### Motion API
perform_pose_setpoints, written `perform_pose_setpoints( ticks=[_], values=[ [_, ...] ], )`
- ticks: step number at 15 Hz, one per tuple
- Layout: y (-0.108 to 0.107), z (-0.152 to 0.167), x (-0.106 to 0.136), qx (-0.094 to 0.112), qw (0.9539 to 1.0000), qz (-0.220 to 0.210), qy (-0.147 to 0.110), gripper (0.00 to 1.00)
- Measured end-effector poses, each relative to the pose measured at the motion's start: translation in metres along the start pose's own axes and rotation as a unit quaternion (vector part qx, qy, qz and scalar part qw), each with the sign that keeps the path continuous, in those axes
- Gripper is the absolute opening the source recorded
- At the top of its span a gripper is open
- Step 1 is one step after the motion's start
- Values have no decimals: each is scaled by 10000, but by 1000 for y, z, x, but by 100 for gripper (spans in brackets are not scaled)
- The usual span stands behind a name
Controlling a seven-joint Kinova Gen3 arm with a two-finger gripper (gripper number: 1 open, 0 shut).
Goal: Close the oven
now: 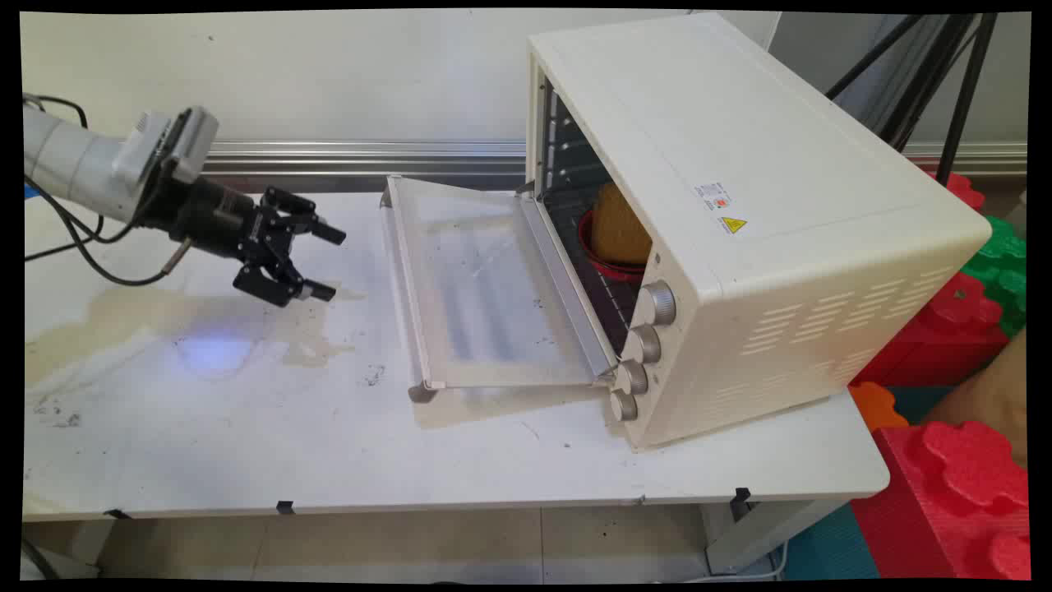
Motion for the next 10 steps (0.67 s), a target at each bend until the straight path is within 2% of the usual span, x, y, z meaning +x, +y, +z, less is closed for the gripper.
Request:
perform_pose_setpoints(
  ticks=[10],
  values=[
    [-3,30,-32,-121,9995,-53,-278,100]
  ],
)
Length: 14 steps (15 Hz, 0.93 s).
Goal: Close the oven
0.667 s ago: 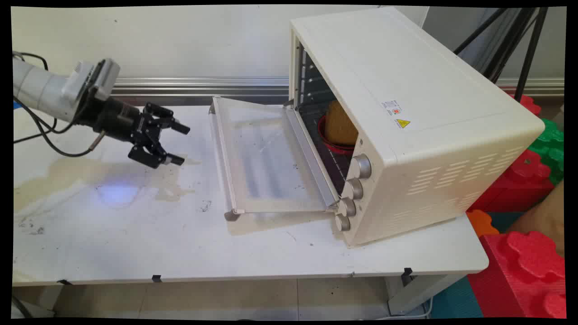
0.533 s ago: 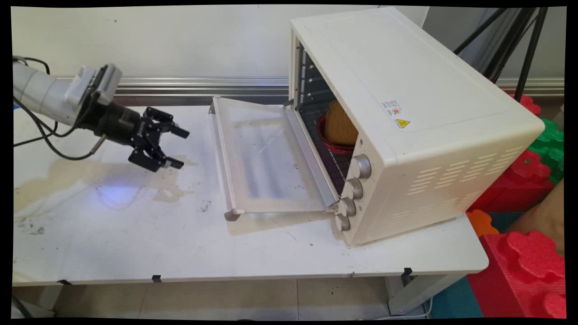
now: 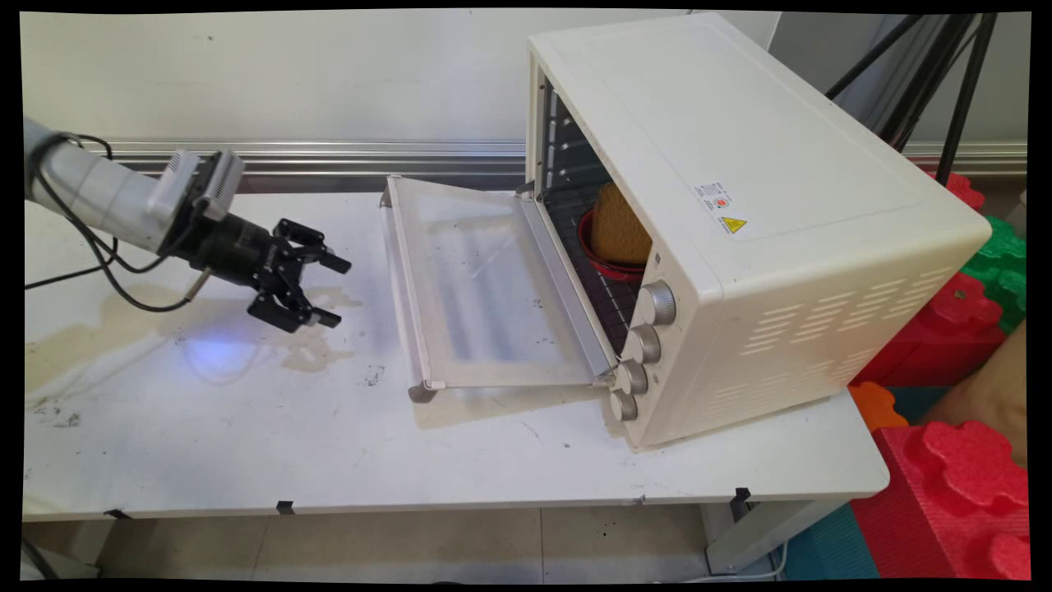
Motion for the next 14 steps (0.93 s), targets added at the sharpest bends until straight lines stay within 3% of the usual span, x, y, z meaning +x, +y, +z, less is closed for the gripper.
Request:
perform_pose_setpoints(
  ticks=[14],
  values=[
    [0,46,-18,-39,10000,20,22,100]
  ],
)
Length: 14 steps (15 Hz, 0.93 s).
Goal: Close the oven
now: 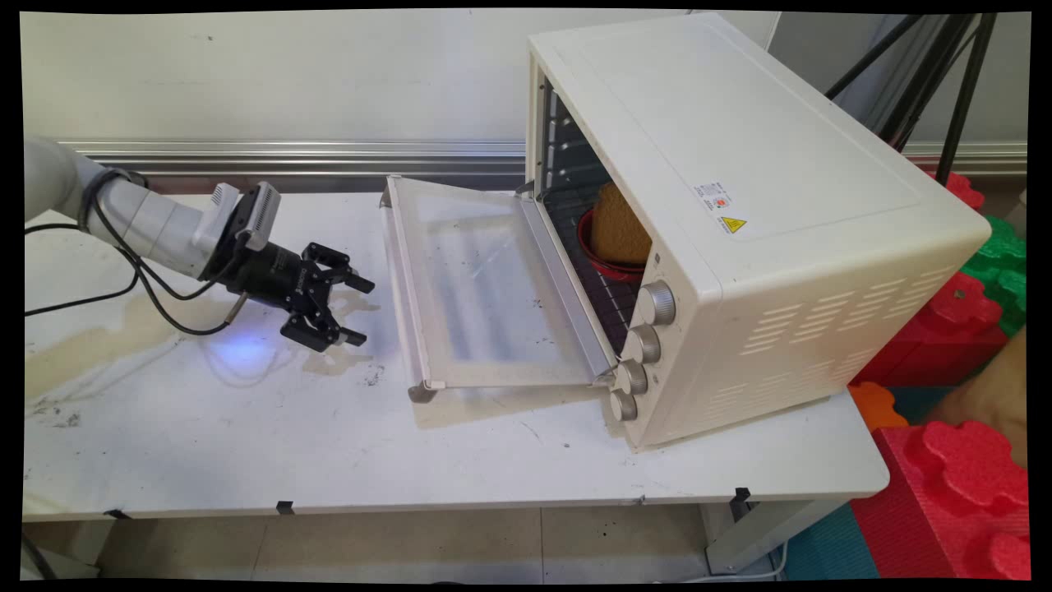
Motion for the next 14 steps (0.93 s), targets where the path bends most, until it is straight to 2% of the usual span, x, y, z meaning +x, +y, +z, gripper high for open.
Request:
perform_pose_setpoints(
  ticks=[6,7,14],
  values=[
    [1,9,-3,12,9999,84,64,100],
    [1,11,-4,14,9999,110,77,0],
    [3,17,-4,-4,9998,152,145,0]
  ],
)
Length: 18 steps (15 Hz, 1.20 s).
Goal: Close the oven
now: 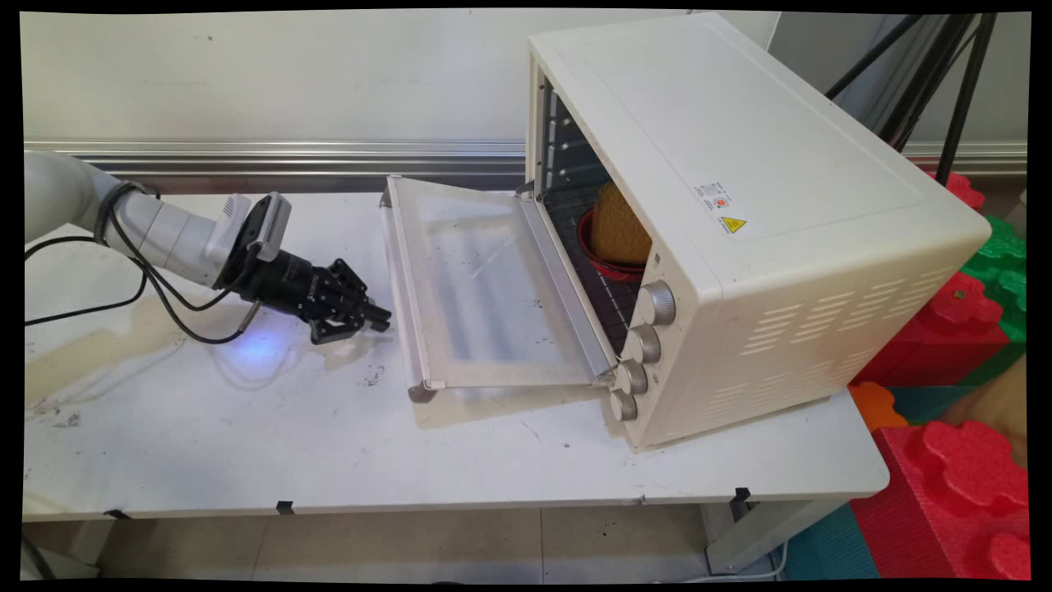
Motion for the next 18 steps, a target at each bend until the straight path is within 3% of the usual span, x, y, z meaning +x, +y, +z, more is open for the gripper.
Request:
perform_pose_setpoints(
  ticks=[10,18],
  values=[
    [0,6,2,-20,10000,1,92,0],
    [-3,12,17,85,9993,48,347,0]
  ],
)
